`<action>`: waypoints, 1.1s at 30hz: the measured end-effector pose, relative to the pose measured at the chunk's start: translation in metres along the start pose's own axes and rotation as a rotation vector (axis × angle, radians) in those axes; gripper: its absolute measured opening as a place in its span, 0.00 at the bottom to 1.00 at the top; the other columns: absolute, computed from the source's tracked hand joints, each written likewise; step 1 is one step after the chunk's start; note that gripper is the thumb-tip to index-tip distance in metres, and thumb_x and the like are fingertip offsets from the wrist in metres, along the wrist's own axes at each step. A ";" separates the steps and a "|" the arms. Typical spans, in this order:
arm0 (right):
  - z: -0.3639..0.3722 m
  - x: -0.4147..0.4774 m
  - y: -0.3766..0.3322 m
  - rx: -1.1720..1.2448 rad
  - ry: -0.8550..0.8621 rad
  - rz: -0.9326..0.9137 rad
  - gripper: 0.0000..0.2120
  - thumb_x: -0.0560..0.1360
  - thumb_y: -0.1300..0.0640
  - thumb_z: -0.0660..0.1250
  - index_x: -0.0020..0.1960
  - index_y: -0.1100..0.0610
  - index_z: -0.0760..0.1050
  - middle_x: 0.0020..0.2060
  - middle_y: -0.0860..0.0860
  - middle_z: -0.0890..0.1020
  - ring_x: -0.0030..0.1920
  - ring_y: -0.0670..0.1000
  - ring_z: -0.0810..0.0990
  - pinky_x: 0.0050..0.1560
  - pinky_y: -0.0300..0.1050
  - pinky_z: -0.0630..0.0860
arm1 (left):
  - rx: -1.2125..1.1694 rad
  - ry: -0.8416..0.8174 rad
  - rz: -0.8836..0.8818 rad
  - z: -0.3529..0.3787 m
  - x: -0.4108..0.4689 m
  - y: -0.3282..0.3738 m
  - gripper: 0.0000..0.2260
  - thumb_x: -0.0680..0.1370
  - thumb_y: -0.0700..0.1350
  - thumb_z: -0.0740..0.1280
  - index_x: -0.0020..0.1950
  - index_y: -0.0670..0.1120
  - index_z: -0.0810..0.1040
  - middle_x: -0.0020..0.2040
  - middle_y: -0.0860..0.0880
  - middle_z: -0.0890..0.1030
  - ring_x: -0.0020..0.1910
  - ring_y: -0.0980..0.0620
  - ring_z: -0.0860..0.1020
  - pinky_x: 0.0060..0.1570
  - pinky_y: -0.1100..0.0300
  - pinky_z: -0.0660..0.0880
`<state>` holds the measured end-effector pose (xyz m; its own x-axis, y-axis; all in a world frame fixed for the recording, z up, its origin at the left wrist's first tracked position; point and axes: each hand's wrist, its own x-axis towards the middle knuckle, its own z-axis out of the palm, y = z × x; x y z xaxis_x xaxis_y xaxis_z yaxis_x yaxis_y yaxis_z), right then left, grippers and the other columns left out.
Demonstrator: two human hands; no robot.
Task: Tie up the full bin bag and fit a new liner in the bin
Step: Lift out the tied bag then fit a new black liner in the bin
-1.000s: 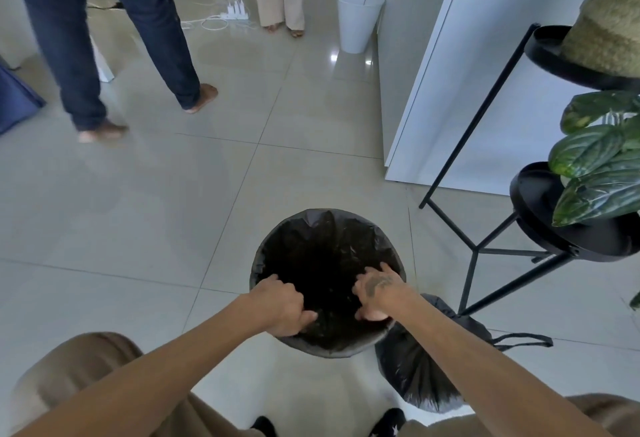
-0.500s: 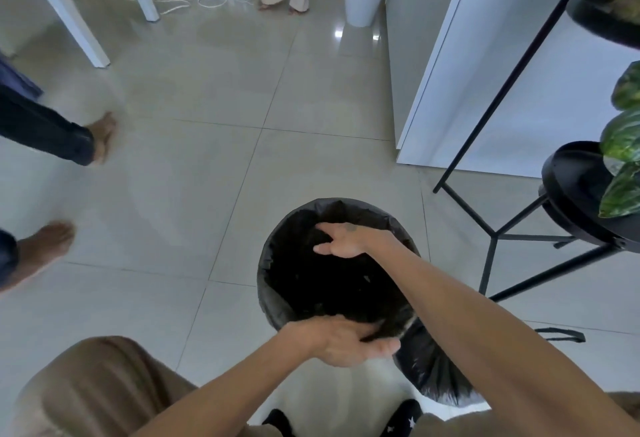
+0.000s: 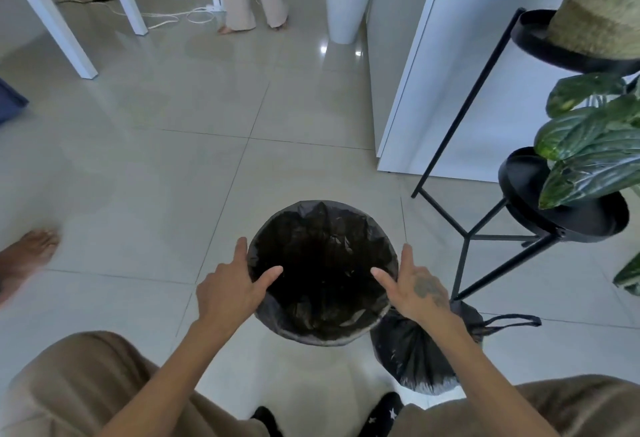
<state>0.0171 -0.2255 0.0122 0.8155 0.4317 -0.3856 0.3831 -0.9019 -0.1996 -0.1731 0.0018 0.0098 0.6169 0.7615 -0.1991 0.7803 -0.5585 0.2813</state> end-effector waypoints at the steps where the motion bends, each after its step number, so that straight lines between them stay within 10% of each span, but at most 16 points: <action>1: 0.008 -0.005 0.002 0.060 -0.029 0.032 0.43 0.77 0.29 0.50 0.80 0.56 0.44 0.63 0.61 0.78 0.59 0.63 0.79 0.56 0.57 0.77 | -0.051 -0.025 -0.053 0.004 -0.004 0.000 0.42 0.72 0.75 0.56 0.79 0.52 0.54 0.55 0.45 0.83 0.53 0.41 0.81 0.43 0.51 0.75; 5: 0.032 -0.016 -0.004 0.307 -0.082 0.129 0.46 0.76 0.30 0.54 0.80 0.56 0.39 0.70 0.63 0.73 0.64 0.65 0.76 0.61 0.58 0.74 | -0.306 -0.089 -0.153 0.019 -0.016 -0.002 0.44 0.68 0.78 0.57 0.76 0.52 0.57 0.62 0.45 0.81 0.59 0.38 0.80 0.54 0.42 0.79; 10: 0.068 -0.007 0.004 0.615 -0.057 0.131 0.46 0.69 0.28 0.60 0.78 0.50 0.49 0.64 0.60 0.78 0.56 0.63 0.82 0.56 0.60 0.81 | -0.697 -0.169 -0.182 0.022 -0.029 0.001 0.33 0.70 0.72 0.65 0.68 0.55 0.66 0.52 0.46 0.82 0.37 0.42 0.84 0.30 0.52 0.83; 20: 0.108 0.053 0.019 0.785 0.022 0.139 0.24 0.71 0.36 0.63 0.63 0.44 0.68 0.51 0.53 0.84 0.48 0.62 0.85 0.49 0.62 0.83 | -0.913 -0.239 -0.158 0.026 -0.002 0.007 0.23 0.77 0.53 0.71 0.68 0.51 0.68 0.51 0.46 0.82 0.34 0.45 0.86 0.32 0.49 0.84; 33: -0.051 0.122 0.016 0.927 0.213 0.167 0.12 0.81 0.52 0.63 0.64 0.51 0.71 0.50 0.57 0.83 0.33 0.49 0.78 0.20 0.32 0.67 | -1.074 -0.282 -0.036 0.012 0.138 0.130 0.18 0.80 0.47 0.70 0.68 0.50 0.71 0.53 0.46 0.84 0.36 0.44 0.87 0.35 0.49 0.84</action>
<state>0.1447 -0.1877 0.0078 0.9248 0.2049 -0.3204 -0.1655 -0.5416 -0.8242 0.0144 0.0306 0.0077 0.7036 0.5932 -0.3912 0.3871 0.1416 0.9111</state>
